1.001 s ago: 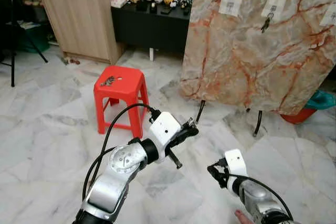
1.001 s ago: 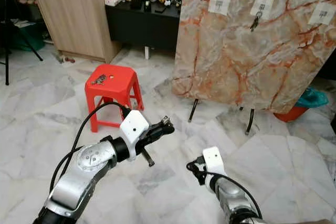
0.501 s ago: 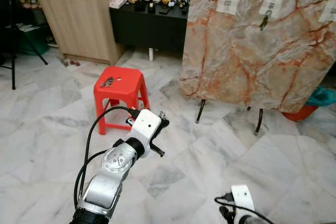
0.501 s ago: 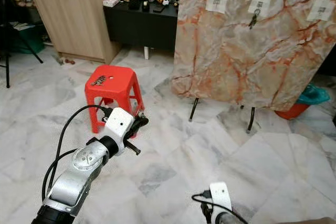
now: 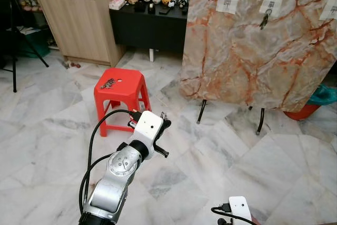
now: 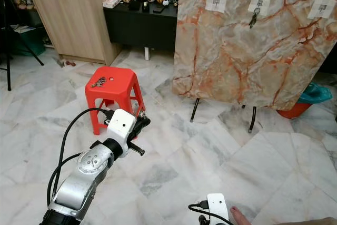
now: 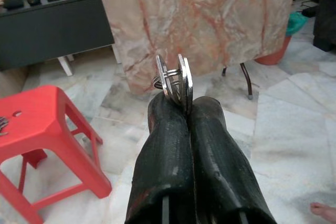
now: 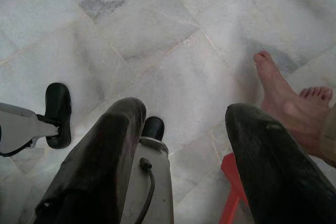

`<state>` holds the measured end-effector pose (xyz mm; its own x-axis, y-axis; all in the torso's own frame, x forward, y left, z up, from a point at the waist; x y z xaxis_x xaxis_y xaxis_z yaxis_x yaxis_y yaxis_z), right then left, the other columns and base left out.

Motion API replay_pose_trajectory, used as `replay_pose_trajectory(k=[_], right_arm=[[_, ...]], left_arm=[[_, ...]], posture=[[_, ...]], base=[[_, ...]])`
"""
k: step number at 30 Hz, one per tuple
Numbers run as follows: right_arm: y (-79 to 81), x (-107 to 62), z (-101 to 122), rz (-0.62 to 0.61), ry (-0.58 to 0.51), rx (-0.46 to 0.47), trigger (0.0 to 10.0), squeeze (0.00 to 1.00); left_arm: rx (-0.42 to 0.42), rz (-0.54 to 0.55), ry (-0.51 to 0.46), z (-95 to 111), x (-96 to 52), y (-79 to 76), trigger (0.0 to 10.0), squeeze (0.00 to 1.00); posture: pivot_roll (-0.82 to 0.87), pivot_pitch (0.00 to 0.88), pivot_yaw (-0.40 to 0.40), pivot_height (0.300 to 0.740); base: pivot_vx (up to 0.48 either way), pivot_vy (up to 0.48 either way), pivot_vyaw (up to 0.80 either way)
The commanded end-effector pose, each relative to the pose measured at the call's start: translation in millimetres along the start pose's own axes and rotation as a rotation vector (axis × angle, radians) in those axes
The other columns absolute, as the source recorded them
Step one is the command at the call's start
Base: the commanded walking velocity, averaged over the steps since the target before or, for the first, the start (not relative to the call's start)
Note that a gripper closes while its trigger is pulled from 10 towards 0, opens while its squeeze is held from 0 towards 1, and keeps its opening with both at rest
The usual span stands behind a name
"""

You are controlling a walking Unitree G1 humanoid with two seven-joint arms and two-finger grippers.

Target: Hang keys on a hook

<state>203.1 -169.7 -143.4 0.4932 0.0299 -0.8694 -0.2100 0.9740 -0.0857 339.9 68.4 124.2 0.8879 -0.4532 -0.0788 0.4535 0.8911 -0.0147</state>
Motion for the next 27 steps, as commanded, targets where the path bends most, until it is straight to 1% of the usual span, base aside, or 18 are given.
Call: replay_pose_trajectory(k=[1,9,15,20,21,27], right_arm=[[1.7,-0.2,-3.8,-0.004,0.008,0.008,10.0,0.00],[5.0,-0.5,-4.6,0.006,-0.003,0.017,10.0,0.00],[4.9,-0.7,-5.2,0.015,-0.007,0.013,10.0,0.00],[0.0,-1.1,-5.4,-0.005,-0.010,0.043,10.0,0.00],[-3.4,-1.4,-6.3,-0.015,-0.008,0.050,10.0,0.00],[-3.0,-0.9,-3.2,-0.020,-0.015,0.056,10.0,0.00]], left_arm=[[-0.007,0.025,0.021,-5.5,-2.1,4.7,10.0,0.00],[-0.016,0.054,0.011,-5.2,-4.5,11.2,10.0,0.00],[-0.050,0.039,0.004,-2.8,-4.2,8.5,10.0,0.00],[-0.057,0.032,0.001,-1.8,-4.4,6.8,10.0,0.00],[-0.057,0.032,0.001,-1.7,-4.4,6.5,10.0,0.00],[-0.047,0.020,0.003,1.9,-2.9,6.8,10.0,0.00]], posture=[[0.06,0.000,-0.055,0.740],[0.06,0.000,-0.056,0.740],[0.05,0.000,-0.052,0.740],[0.05,0.000,-0.051,0.740],[0.05,0.000,-0.049,0.740],[0.05,0.000,-0.039,0.740]], base=[[0.000,0.000,0.00],[0.000,0.000,0.00],[0.000,0.000,0.00],[0.320,0.000,0.00],[0.368,0.000,0.00],[0.369,0.000,0.00]])
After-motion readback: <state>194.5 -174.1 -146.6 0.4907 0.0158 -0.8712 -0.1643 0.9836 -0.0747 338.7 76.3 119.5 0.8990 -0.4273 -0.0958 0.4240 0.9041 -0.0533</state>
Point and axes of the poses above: a point about 5 cm out from each wrist's last joint towards the gripper, its own x axis pointing out of the wrist towards the gripper, its own z axis along the axis of the wrist's last joint, y = z × x, the point moved 6 cm from there along x, pointing out of the wrist towards the gripper, and after that the axes turned 12 degrees about -x, right-handed, at the moved point
